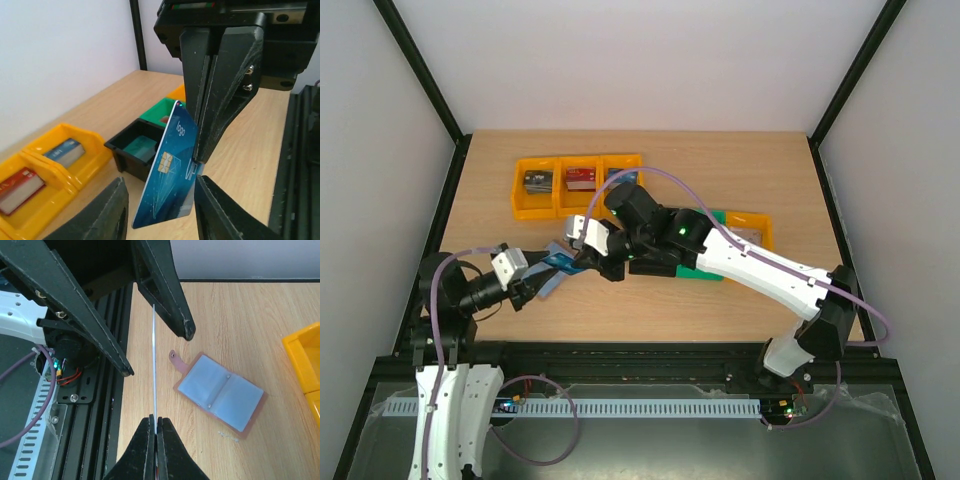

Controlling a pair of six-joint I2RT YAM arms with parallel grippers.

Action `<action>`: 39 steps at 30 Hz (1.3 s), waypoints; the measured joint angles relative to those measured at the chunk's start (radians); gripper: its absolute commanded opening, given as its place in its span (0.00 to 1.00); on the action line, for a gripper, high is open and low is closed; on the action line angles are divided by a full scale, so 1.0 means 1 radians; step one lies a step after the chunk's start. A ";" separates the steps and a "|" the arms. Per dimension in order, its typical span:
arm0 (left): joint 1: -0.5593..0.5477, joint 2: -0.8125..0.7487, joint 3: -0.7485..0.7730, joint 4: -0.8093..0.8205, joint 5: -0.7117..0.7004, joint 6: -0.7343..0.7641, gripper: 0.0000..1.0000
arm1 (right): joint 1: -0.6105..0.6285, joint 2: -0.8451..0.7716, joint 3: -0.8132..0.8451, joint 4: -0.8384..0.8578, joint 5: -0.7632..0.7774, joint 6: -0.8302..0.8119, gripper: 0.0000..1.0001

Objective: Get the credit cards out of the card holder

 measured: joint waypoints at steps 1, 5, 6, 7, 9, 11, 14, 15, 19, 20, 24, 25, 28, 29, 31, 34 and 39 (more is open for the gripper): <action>-0.004 0.000 0.000 -0.012 0.003 0.016 0.26 | 0.003 0.000 0.002 -0.002 0.001 -0.004 0.02; -0.013 0.000 0.000 -0.026 0.027 0.026 0.02 | 0.010 0.000 0.004 -0.013 0.007 -0.022 0.02; -0.014 0.000 0.000 -0.023 0.032 0.009 0.02 | 0.010 0.000 0.005 -0.016 0.007 -0.024 0.02; -0.014 -0.001 -0.001 -0.021 0.044 -0.008 0.02 | 0.010 0.000 0.005 -0.014 0.012 -0.028 0.02; -0.016 -0.004 -0.002 -0.006 0.056 -0.046 0.02 | 0.007 -0.003 0.005 -0.012 0.008 -0.035 0.02; -0.019 -0.012 -0.008 0.018 0.063 -0.092 0.02 | 0.008 -0.014 0.003 -0.006 0.011 -0.041 0.03; -0.021 -0.033 -0.024 0.109 0.064 -0.219 0.02 | 0.008 -0.058 -0.032 0.046 0.024 -0.039 0.36; -0.024 -0.035 -0.031 0.146 0.064 -0.279 0.02 | 0.008 -0.079 -0.052 0.076 0.039 -0.035 0.47; -0.026 -0.036 -0.064 0.332 -0.021 -0.576 0.02 | 0.005 -0.204 -0.206 0.285 0.191 -0.034 0.63; -0.026 -0.034 -0.069 0.374 -0.074 -0.664 0.02 | 0.004 -0.232 -0.245 0.337 0.233 -0.047 0.64; -0.022 -0.011 -0.072 0.468 -0.289 -0.975 0.02 | 0.005 -0.292 -0.375 0.621 0.406 -0.211 0.67; -0.015 0.000 -0.077 0.500 -0.331 -1.072 0.02 | 0.011 -0.282 -0.386 0.689 0.442 -0.276 0.67; 0.006 0.014 -0.109 0.581 -0.414 -1.293 0.02 | 0.055 -0.230 -0.412 0.903 0.526 -0.517 0.68; 0.007 0.017 -0.117 0.596 -0.435 -1.346 0.02 | 0.076 -0.211 -0.425 0.969 0.543 -0.612 0.68; 0.018 0.021 -0.127 0.627 -0.464 -1.435 0.02 | 0.122 -0.165 -0.458 1.093 0.564 -0.813 0.68; 0.024 0.020 -0.143 0.673 -0.489 -1.526 0.02 | 0.176 -0.062 -0.501 1.246 0.592 -1.093 0.67; 0.024 0.015 -0.164 0.703 -0.506 -1.597 0.02 | 0.191 0.108 -0.509 1.385 0.645 -1.372 0.64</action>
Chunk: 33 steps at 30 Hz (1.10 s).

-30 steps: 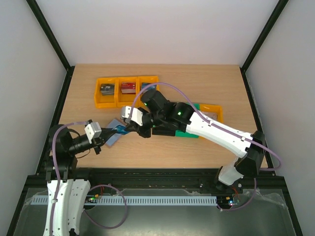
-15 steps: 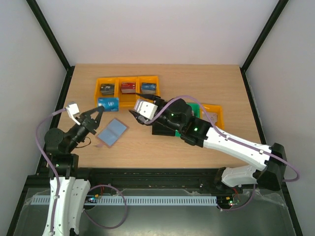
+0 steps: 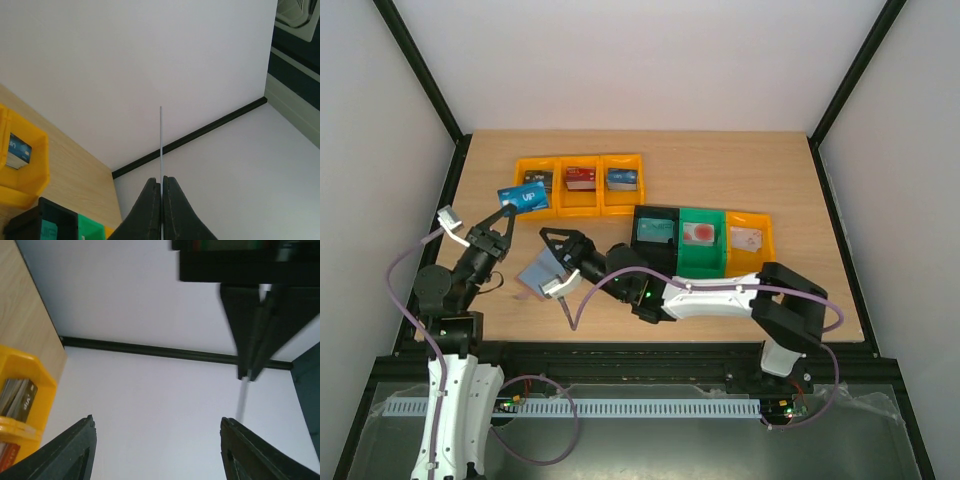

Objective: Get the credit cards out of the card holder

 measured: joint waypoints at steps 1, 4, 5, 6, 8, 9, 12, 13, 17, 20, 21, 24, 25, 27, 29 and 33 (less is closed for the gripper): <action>0.000 -0.002 -0.003 0.000 -0.002 -0.008 0.02 | -0.001 0.024 0.002 0.024 0.008 -0.033 0.63; 0.000 -0.003 -0.008 -0.002 -0.009 -0.023 0.02 | -0.003 0.075 0.028 0.086 0.025 -0.099 0.61; 0.000 -0.004 -0.008 -0.001 -0.010 -0.026 0.02 | -0.003 0.087 0.044 0.104 0.032 -0.112 0.61; 0.000 -0.004 -0.008 0.000 -0.011 -0.028 0.02 | -0.003 0.097 0.060 0.118 0.036 -0.123 0.60; 0.000 -0.005 -0.008 0.000 -0.013 -0.033 0.02 | -0.003 0.103 0.083 0.149 0.040 -0.142 0.59; 0.000 -0.005 -0.010 0.000 -0.015 -0.034 0.02 | -0.003 0.103 0.089 0.166 0.040 -0.152 0.59; 0.000 -0.005 -0.018 0.002 -0.018 -0.041 0.02 | -0.003 0.103 0.098 0.193 0.035 -0.171 0.57; 0.000 -0.005 -0.023 0.004 -0.018 -0.043 0.02 | -0.003 0.103 0.100 0.195 0.035 -0.174 0.54; 0.000 -0.005 -0.030 0.006 -0.017 -0.047 0.02 | -0.004 0.122 0.143 0.196 0.040 -0.171 0.38; 0.000 -0.005 -0.030 0.014 -0.017 -0.047 0.02 | -0.008 0.148 0.192 0.196 0.045 -0.158 0.31; 0.000 -0.005 -0.030 0.018 -0.018 -0.047 0.02 | -0.010 0.154 0.201 0.195 0.046 -0.158 0.27; 0.000 -0.005 -0.030 0.026 -0.018 -0.046 0.02 | -0.013 0.173 0.220 0.191 0.055 -0.145 0.07; 0.000 -0.005 -0.030 0.026 -0.018 -0.045 0.02 | -0.014 0.176 0.223 0.190 0.060 -0.147 0.02; 0.000 -0.005 -0.030 0.031 -0.019 -0.045 0.02 | -0.014 0.185 0.232 0.183 0.071 -0.138 0.02; 0.000 -0.005 -0.030 0.037 -0.020 -0.043 0.02 | -0.015 0.192 0.237 0.182 0.079 -0.135 0.02; 0.000 -0.004 -0.030 0.047 -0.037 -0.039 0.02 | -0.013 0.207 0.266 0.179 0.097 -0.124 0.02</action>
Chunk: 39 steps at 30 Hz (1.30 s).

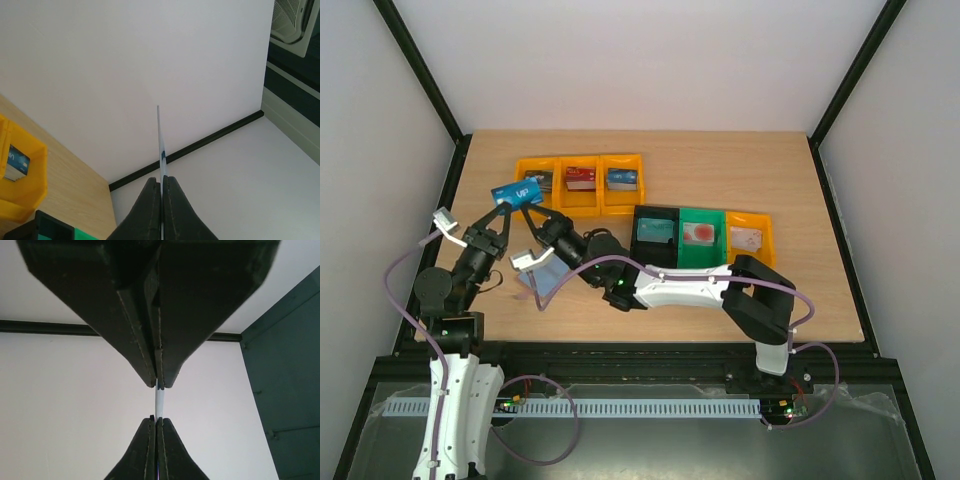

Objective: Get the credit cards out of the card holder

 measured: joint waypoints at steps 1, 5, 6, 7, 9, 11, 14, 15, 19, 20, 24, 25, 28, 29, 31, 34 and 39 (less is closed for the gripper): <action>0.000 0.000 0.000 0.002 -0.004 0.001 0.06 | 0.000 0.003 0.007 -0.003 0.003 0.005 0.02; 0.000 -0.004 0.000 -0.013 -0.001 0.020 0.79 | -0.002 0.006 0.029 -0.034 0.043 0.037 0.02; -0.001 -0.008 0.000 -0.024 0.002 0.022 0.89 | -0.006 0.006 0.039 -0.044 0.057 0.051 0.02; -0.001 -0.013 -0.003 -0.034 -0.003 0.021 0.97 | -0.013 0.005 0.052 -0.067 0.070 0.075 0.02; 0.003 -0.024 -0.008 -0.054 -0.006 0.026 0.99 | -0.034 0.000 0.075 -0.125 0.097 0.132 0.02; 0.009 -0.042 -0.020 -0.084 -0.011 0.026 0.99 | -0.065 -0.005 0.098 -0.200 0.121 0.201 0.02; 0.024 -0.071 -0.039 -0.141 -0.027 0.031 0.99 | -0.125 -0.020 0.105 -0.319 0.138 0.292 0.02; 0.034 -0.081 -0.045 -0.167 -0.041 0.035 0.99 | -0.150 -0.024 0.107 -0.366 0.140 0.318 0.02; 0.072 -0.117 -0.064 -0.267 -0.105 0.055 0.99 | -0.277 -0.024 0.146 -0.637 0.097 0.460 0.02; 0.082 -0.129 -0.070 -0.294 -0.125 0.062 0.99 | -0.314 -0.021 0.170 -0.717 0.071 0.502 0.02; 0.111 -0.164 -0.110 -0.391 -0.220 0.091 0.99 | -0.452 0.023 0.321 -0.974 -0.062 0.623 0.02; 0.113 -0.171 -0.122 -0.411 -0.239 0.096 0.99 | -0.484 0.041 0.361 -1.019 -0.098 0.648 0.01; 0.116 -0.212 -0.188 -0.480 -0.309 0.111 0.99 | -0.554 0.108 0.473 -1.137 -0.203 0.701 0.02; 0.117 -0.226 -0.210 -0.504 -0.330 0.111 0.99 | -0.570 0.136 0.509 -1.169 -0.234 0.718 0.02; 0.121 -0.245 -0.248 -0.562 -0.364 0.106 0.99 | -0.595 0.194 0.565 -1.215 -0.287 0.748 0.02; 0.128 -0.253 -0.278 -0.607 -0.391 0.097 0.99 | -0.621 0.259 0.599 -1.261 -0.346 0.782 0.02; 0.128 -0.278 -0.291 -0.625 -0.428 0.093 0.99 | -0.639 0.336 0.624 -1.281 -0.369 0.804 0.02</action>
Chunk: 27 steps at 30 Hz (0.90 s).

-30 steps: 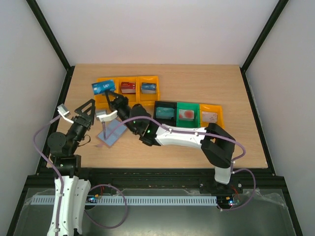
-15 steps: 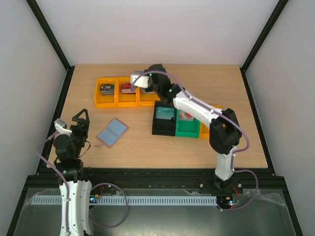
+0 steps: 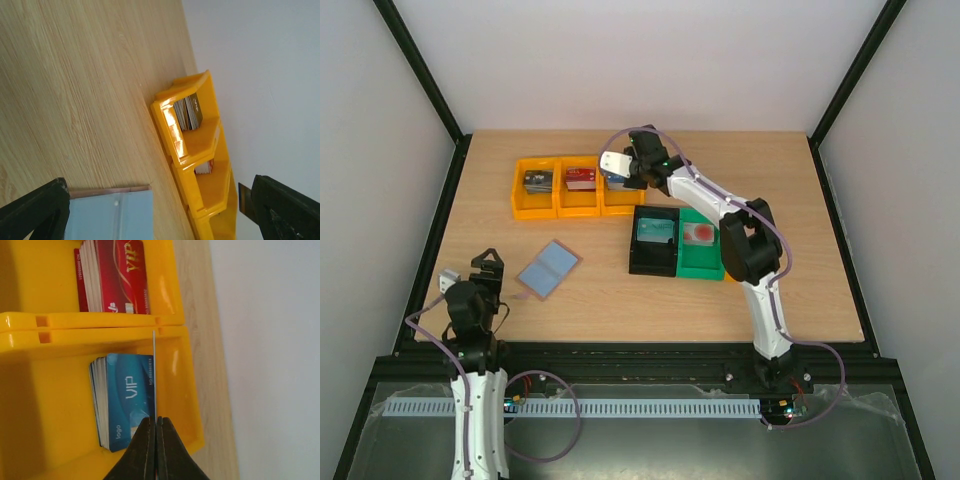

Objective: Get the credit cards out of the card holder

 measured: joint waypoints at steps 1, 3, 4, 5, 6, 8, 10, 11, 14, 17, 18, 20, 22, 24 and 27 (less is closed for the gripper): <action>0.000 -0.007 -0.001 -0.005 -0.008 0.000 0.99 | 0.000 0.011 0.003 -0.001 0.000 0.000 0.02; 0.000 -0.014 -0.002 -0.008 -0.020 0.001 0.99 | 0.001 0.031 0.009 -0.001 0.008 0.000 0.02; 0.000 -0.017 -0.002 -0.008 -0.026 0.001 0.99 | 0.001 0.039 0.012 0.000 0.019 -0.001 0.02; 0.000 -0.018 -0.002 -0.008 -0.030 0.002 0.99 | 0.001 0.048 0.014 0.004 0.038 -0.001 0.02; 0.000 -0.019 -0.003 -0.007 -0.032 0.002 0.99 | 0.001 0.056 0.014 0.006 0.055 -0.002 0.02; 0.000 -0.021 -0.008 -0.008 -0.035 0.003 0.99 | 0.001 0.068 0.014 0.015 0.085 -0.005 0.02; 0.000 -0.023 -0.013 -0.008 -0.037 0.003 0.99 | 0.001 0.079 0.014 0.037 0.109 -0.009 0.02; 0.000 -0.023 -0.014 -0.008 -0.039 0.003 0.99 | 0.002 0.082 0.014 0.050 0.117 -0.013 0.02; 0.000 -0.023 -0.014 -0.009 -0.042 0.003 0.99 | 0.010 0.092 0.014 0.091 0.151 -0.026 0.02; 0.000 -0.023 -0.015 -0.011 -0.043 0.003 0.99 | 0.016 0.105 0.014 0.120 0.181 -0.044 0.02; 0.000 -0.023 -0.015 -0.013 -0.044 0.003 0.99 | 0.019 0.111 0.014 0.127 0.189 -0.050 0.02; 0.000 -0.023 -0.015 -0.014 -0.046 0.003 0.99 | 0.024 0.122 0.013 0.135 0.203 -0.062 0.02; 0.000 -0.023 -0.015 -0.014 -0.048 0.003 0.99 | 0.027 0.133 0.011 0.142 0.212 -0.072 0.02; 0.000 -0.023 -0.015 -0.014 -0.048 0.002 0.99 | 0.031 0.142 0.010 0.150 0.221 -0.080 0.02; 0.000 -0.022 -0.016 -0.014 -0.048 0.002 0.99 | 0.038 0.146 -0.003 0.158 0.237 -0.098 0.03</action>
